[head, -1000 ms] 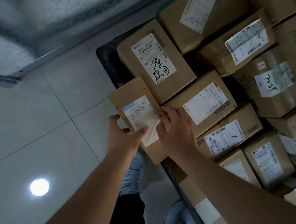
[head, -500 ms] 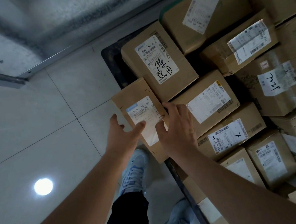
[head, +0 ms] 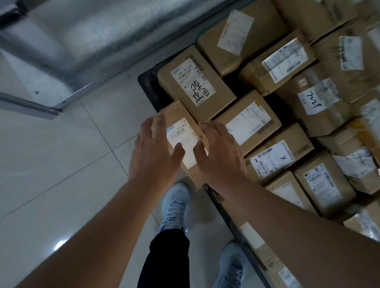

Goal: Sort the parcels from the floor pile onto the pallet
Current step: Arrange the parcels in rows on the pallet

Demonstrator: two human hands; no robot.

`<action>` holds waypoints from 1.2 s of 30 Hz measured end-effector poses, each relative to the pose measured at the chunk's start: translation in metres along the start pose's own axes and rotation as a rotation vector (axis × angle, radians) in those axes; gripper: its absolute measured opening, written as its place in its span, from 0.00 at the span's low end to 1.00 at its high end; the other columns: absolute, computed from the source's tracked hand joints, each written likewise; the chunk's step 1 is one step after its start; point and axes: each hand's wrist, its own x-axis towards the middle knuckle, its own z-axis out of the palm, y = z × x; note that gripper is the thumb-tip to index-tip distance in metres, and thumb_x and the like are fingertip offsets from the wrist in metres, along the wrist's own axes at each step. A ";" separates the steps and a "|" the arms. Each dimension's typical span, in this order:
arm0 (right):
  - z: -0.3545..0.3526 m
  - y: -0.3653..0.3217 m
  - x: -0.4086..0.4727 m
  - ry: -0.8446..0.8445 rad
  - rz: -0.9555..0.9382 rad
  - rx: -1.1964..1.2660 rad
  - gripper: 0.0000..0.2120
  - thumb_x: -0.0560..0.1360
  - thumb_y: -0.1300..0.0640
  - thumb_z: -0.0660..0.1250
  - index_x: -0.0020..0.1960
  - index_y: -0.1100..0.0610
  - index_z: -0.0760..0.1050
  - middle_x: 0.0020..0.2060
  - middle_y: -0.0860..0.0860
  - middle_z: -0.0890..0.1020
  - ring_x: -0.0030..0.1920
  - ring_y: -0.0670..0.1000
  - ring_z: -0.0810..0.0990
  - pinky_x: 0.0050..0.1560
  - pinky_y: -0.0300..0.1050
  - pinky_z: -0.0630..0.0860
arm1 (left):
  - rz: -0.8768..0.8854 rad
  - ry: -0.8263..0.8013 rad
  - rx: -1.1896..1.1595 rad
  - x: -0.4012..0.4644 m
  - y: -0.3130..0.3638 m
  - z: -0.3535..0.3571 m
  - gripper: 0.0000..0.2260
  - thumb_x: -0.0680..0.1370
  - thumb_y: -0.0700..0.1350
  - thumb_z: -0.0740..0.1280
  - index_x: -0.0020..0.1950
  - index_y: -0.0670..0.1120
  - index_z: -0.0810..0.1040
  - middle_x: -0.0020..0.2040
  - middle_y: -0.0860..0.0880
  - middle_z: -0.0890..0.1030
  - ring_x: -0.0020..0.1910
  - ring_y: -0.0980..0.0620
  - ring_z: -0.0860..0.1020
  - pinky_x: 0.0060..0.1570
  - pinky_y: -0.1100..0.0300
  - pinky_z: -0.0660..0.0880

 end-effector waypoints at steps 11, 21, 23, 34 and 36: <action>-0.108 -0.009 -0.122 0.071 -0.112 0.049 0.24 0.84 0.57 0.58 0.80 0.51 0.65 0.78 0.48 0.68 0.75 0.52 0.69 0.73 0.55 0.71 | 0.261 0.028 0.206 -0.106 0.095 -0.097 0.29 0.81 0.51 0.68 0.79 0.47 0.64 0.77 0.45 0.67 0.71 0.42 0.71 0.65 0.44 0.73; -0.255 -0.035 -0.282 0.218 -0.197 0.063 0.21 0.85 0.52 0.60 0.77 0.51 0.68 0.75 0.50 0.71 0.73 0.54 0.71 0.68 0.51 0.71 | 0.434 0.103 0.375 -0.252 0.205 -0.227 0.24 0.82 0.52 0.66 0.76 0.47 0.68 0.74 0.45 0.72 0.70 0.41 0.73 0.66 0.44 0.71; -0.285 -0.046 -0.319 0.254 -0.210 0.056 0.20 0.85 0.52 0.59 0.77 0.51 0.69 0.73 0.49 0.72 0.70 0.54 0.73 0.66 0.51 0.72 | 0.480 0.118 0.401 -0.285 0.222 -0.252 0.23 0.81 0.52 0.66 0.76 0.47 0.69 0.72 0.46 0.74 0.68 0.41 0.75 0.66 0.44 0.71; -0.379 -0.085 -0.572 0.459 -0.154 -0.123 0.26 0.85 0.44 0.57 0.81 0.50 0.64 0.80 0.51 0.66 0.78 0.58 0.66 0.75 0.62 0.68 | 0.841 0.146 0.498 -0.495 0.298 -0.349 0.21 0.81 0.55 0.64 0.72 0.48 0.71 0.72 0.45 0.73 0.67 0.41 0.75 0.64 0.44 0.71; -0.392 -0.083 -0.619 0.495 -0.141 -0.139 0.25 0.86 0.43 0.57 0.81 0.50 0.64 0.80 0.52 0.66 0.78 0.59 0.66 0.75 0.61 0.68 | 0.914 0.149 0.519 -0.536 0.320 -0.362 0.24 0.81 0.56 0.64 0.75 0.49 0.69 0.74 0.45 0.71 0.69 0.42 0.74 0.65 0.44 0.71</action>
